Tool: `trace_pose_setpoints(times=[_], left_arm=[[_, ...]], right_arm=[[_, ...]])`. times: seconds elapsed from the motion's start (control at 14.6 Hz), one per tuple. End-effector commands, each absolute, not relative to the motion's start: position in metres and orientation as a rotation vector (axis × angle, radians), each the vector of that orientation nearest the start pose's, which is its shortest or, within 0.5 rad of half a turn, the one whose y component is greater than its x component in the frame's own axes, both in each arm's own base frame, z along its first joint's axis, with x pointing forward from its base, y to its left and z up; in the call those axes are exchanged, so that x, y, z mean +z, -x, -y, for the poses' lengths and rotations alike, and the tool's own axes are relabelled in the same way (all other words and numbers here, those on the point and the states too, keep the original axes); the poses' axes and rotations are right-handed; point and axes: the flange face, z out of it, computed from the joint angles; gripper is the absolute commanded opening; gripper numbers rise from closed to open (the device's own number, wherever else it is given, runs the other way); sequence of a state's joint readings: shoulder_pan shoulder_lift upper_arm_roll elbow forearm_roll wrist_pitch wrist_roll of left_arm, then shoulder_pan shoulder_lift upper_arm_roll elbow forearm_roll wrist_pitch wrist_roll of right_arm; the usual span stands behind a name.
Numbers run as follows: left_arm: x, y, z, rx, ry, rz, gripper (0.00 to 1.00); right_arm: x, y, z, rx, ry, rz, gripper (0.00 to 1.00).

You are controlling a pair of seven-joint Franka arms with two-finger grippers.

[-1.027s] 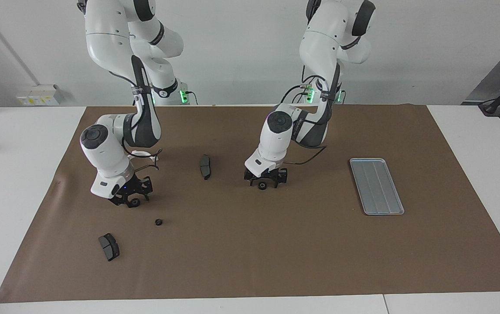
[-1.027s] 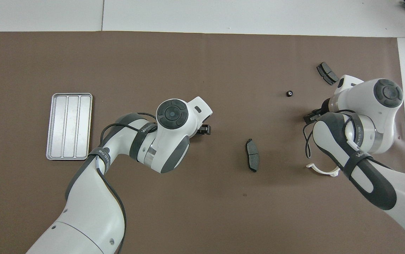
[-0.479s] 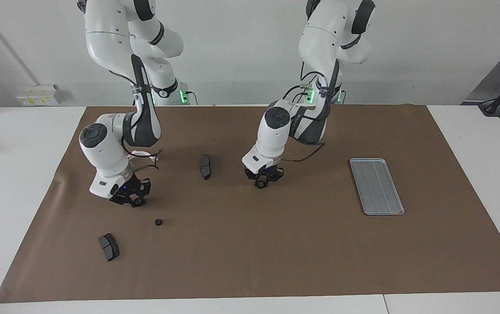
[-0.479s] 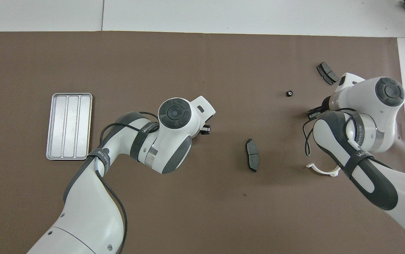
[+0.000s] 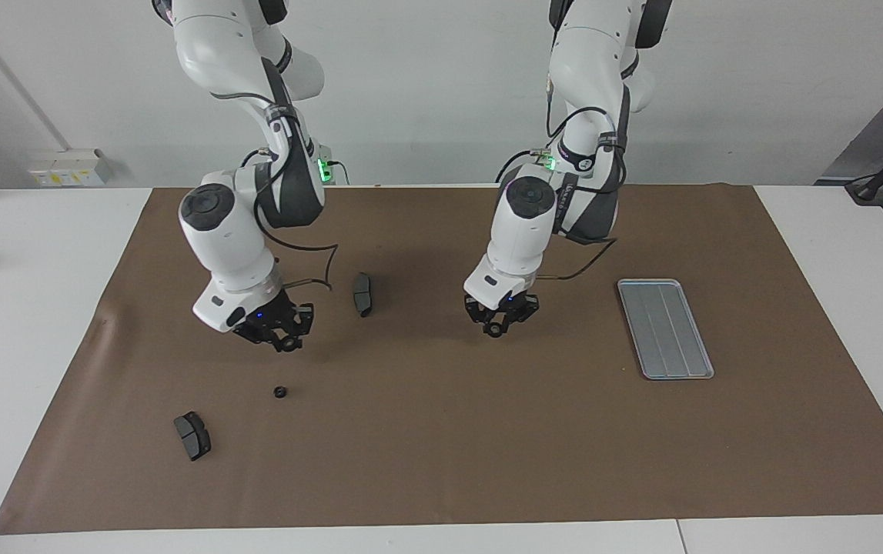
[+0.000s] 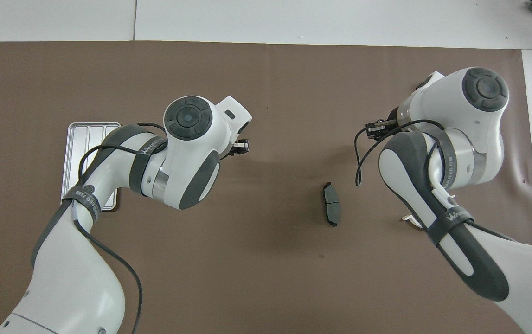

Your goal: Pick bearing gear from pile to tray

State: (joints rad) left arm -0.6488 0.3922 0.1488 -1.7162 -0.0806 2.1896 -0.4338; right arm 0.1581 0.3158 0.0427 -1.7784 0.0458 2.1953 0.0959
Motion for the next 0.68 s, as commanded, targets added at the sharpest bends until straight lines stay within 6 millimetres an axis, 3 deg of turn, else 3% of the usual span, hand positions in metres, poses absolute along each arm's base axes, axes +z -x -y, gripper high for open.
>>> trace_pose_setpoints(times=[0.0,0.21,0.41,0.62], left_arm=[[0.396,-0.585,0.280,-0.130,3.175,0.006,0.00],[0.405,-0.605,0.213,-0.143,3.162,0.039,0.00],[0.397,-0.619,0.151,-0.119,3.150,-0.008,0.00],[0.392,-0.625,0.096,-0.115,3.147,-0.005,0.00]], right_arm=[[0.400,-0.622,-0.219,-0.179,3.026,-0.091,0.00],[0.385,-0.606,-0.295,-0.168,2.999,-0.140,0.00],[0.341,-0.583,-0.391,-0.146,2.984,-0.215,0.00],[0.309,-0.565,-0.429,-0.187,2.951,-0.234,0.00]])
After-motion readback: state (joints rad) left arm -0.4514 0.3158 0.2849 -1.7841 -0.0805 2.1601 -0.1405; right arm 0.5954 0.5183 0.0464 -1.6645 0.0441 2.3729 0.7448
